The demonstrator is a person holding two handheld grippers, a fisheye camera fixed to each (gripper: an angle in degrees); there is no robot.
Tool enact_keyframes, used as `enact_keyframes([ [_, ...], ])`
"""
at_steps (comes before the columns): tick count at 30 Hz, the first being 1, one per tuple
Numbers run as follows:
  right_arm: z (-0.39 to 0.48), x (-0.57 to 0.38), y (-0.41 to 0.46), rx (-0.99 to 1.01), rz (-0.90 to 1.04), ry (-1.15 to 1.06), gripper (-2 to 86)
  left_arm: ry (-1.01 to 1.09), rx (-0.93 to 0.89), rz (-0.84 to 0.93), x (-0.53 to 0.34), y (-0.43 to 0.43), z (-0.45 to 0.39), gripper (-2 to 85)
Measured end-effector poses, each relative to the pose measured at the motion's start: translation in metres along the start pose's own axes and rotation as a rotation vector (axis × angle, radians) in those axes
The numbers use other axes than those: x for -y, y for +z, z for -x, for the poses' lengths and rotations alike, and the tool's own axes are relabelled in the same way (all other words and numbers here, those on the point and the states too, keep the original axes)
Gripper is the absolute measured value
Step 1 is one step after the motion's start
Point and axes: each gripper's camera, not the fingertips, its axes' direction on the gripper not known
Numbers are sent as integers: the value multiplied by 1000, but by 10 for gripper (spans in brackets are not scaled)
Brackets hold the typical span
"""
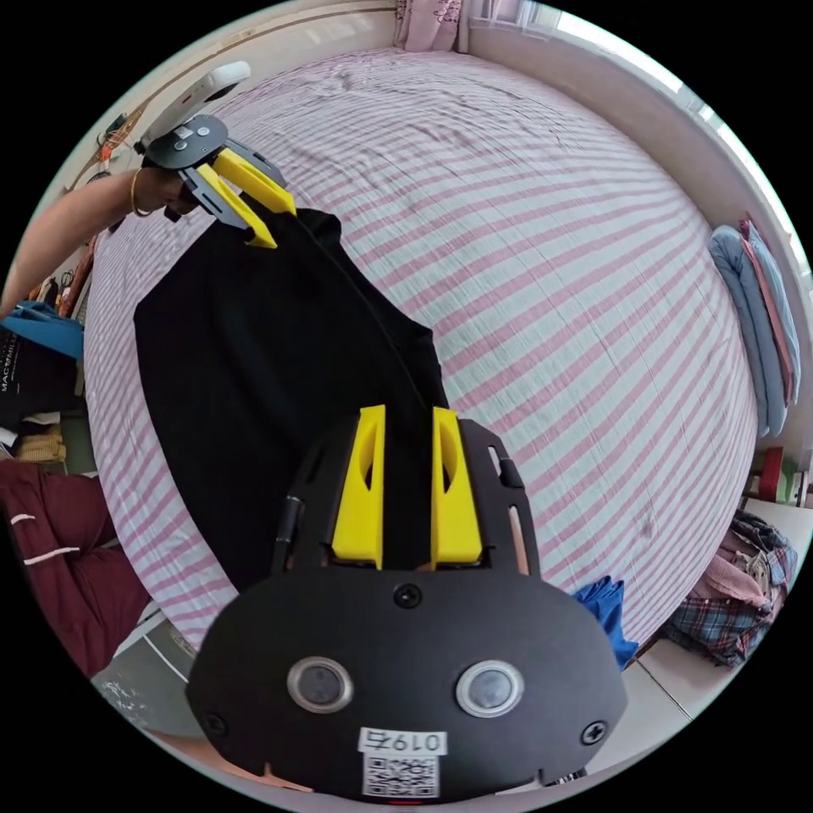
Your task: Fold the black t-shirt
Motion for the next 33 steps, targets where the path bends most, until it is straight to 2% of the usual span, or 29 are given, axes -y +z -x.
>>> enact_keyframes([
  [7, -3, 18, -20, 32, 38, 12, 8, 22, 31, 41, 13, 13, -12, 48],
  [12, -1, 21, -39, 13, 10, 24, -3, 28, -4, 27, 10, 17, -15, 24],
  [18, 2, 21, -36, -57, 32, 78, -2, -70, -22, 8, 3, 29, -9, 20],
  [21, 1, 18, -34, -44, 11, 156, 6, -166, -89, -18, -6, 33, 2, 22],
  [25, 3, 16, -35, -12, -15, 203, 43, -316, -278, -66, -26, 41, 28, 35],
  [28, 13, 19, -44, -57, -65, 162, 70, -309, -286, -106, -37, 37, 32, 56],
  [33, 38, 41, -48, -42, -142, 29, 76, -237, -131, -147, -56, 24, 23, 68],
])
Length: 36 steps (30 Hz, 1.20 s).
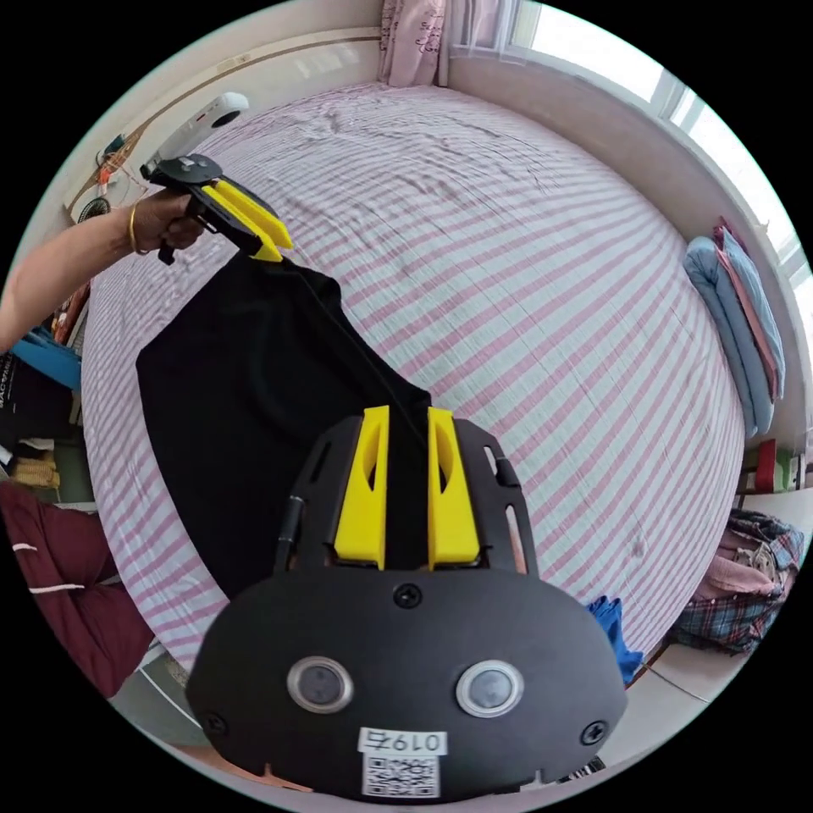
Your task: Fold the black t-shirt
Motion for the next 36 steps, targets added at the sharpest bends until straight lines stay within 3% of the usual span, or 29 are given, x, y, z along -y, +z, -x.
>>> enact_keyframes([
  [8, 26, 20, 44, 67, 58, -81, 76, -117, 303, -90, -87, -13, 8, 28],
  [13, 30, 13, 75, 121, 101, -100, 69, -134, 152, -163, -119, -6, 19, 31],
  [18, 37, -4, 99, 94, 142, -119, 7, -110, 229, -31, -116, 21, 38, 19],
  [19, 37, -12, 102, 87, 124, -98, 5, -132, 294, 28, -118, 29, 46, 17],
  [22, 40, -34, 115, 42, 75, -26, 5, -190, 347, -30, -134, 27, 62, 14],
  [29, 59, -89, 159, -50, 83, 62, 13, -232, 347, -34, -175, 35, 94, 10],
  [33, 65, -154, 151, -114, -52, 225, 1, -257, 363, -117, -202, 20, 109, 10],
  [36, 67, -229, 150, -32, -115, 439, 0, -334, 270, -215, -241, 3, 121, 10],
])
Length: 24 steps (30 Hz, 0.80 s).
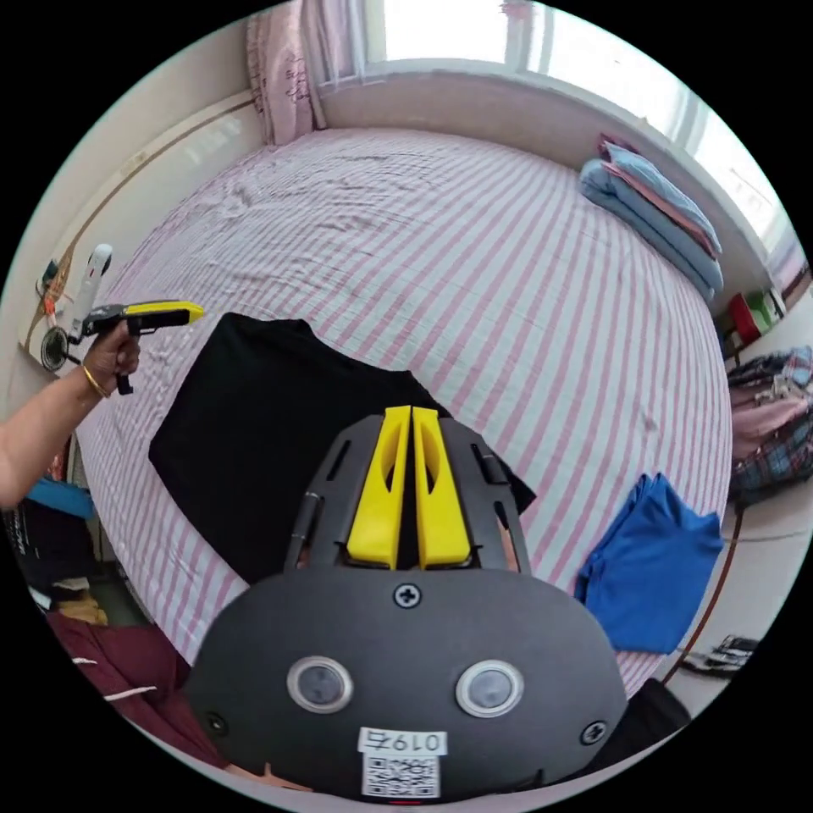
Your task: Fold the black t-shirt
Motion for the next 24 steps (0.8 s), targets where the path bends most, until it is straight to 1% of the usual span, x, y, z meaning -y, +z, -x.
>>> enact_keyframes([
  [1, -12, -34, 0, 27, -3, 94, 0, -34, -33, -12, -17, -6, 10, 10],
  [6, -19, -172, 10, 63, 51, 303, 25, -129, -100, 68, -101, -12, 35, 13],
  [8, -21, -222, 12, 123, 21, 427, 48, -223, -159, 103, -146, -14, 47, 16],
  [9, -25, -256, 19, 196, 7, 551, 58, -257, -177, 109, -157, -14, 51, 18],
  [10, -29, -290, 27, 269, -20, 670, 65, -342, -220, 120, -179, -12, 61, 21],
  [11, -30, -306, 31, 296, -39, 730, 66, -430, -278, 131, -200, -9, 72, 25],
  [12, -32, -340, 41, 345, -83, 851, 69, -474, -300, 133, -210, -7, 77, 28],
  [13, -33, -371, 56, 423, -124, 963, 72, -558, -345, 123, -228, -3, 88, 33],
  [14, -32, -384, 64, 460, -144, 1007, 73, -641, -417, 103, -244, 2, 100, 42],
  [15, -30, -407, 81, 515, -176, 1068, 74, -683, -453, 87, -251, 5, 106, 46],
  [17, -25, -436, 105, 578, -228, 1143, 77, -826, -600, 10, -277, 20, 129, 61],
  [19, -21, -470, 138, 662, -284, 1249, 81, -904, -681, -39, -291, 32, 144, 69],
  [22, -11, -511, 175, 722, -386, 1394, 84, -977, -736, -70, -310, 50, 164, 83],
  [24, -4, -531, 192, 744, -455, 1440, 85, -1037, -788, -118, -325, 60, 176, 91],
])
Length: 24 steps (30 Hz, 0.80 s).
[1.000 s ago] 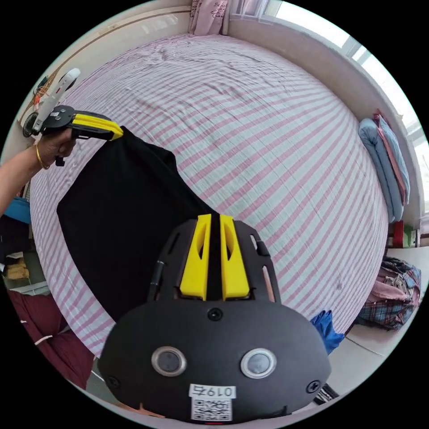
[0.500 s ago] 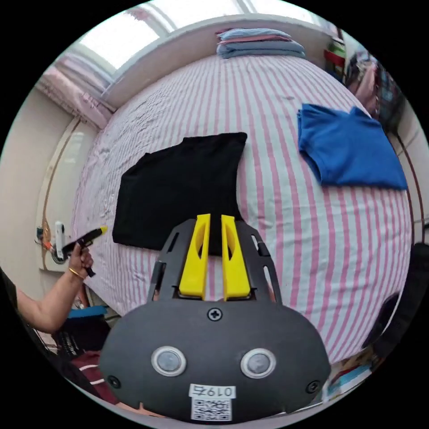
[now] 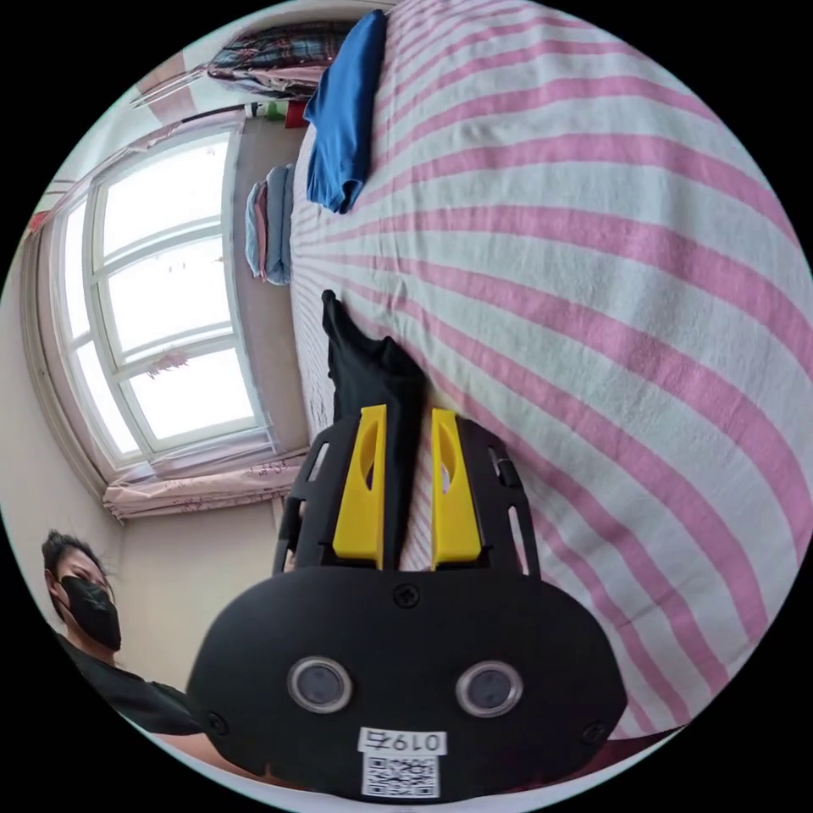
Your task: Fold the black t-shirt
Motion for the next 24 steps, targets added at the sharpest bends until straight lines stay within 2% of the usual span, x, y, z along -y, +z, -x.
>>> enact_keyframes([
  [5, -55, -11, 1, 78, -56, 41, 98, -122, -153, -137, 7, -17, 56, 94],
  [11, -110, -13, 3, 146, -43, 34, 96, -69, -168, -126, 21, -20, 88, 61],
  [16, -153, -18, 2, 166, -57, 61, 10, -95, -193, -142, 24, -25, 119, 35],
  [24, -182, -41, -30, 123, -56, -19, -6, -52, -164, -111, 5, -46, 155, 22],
])
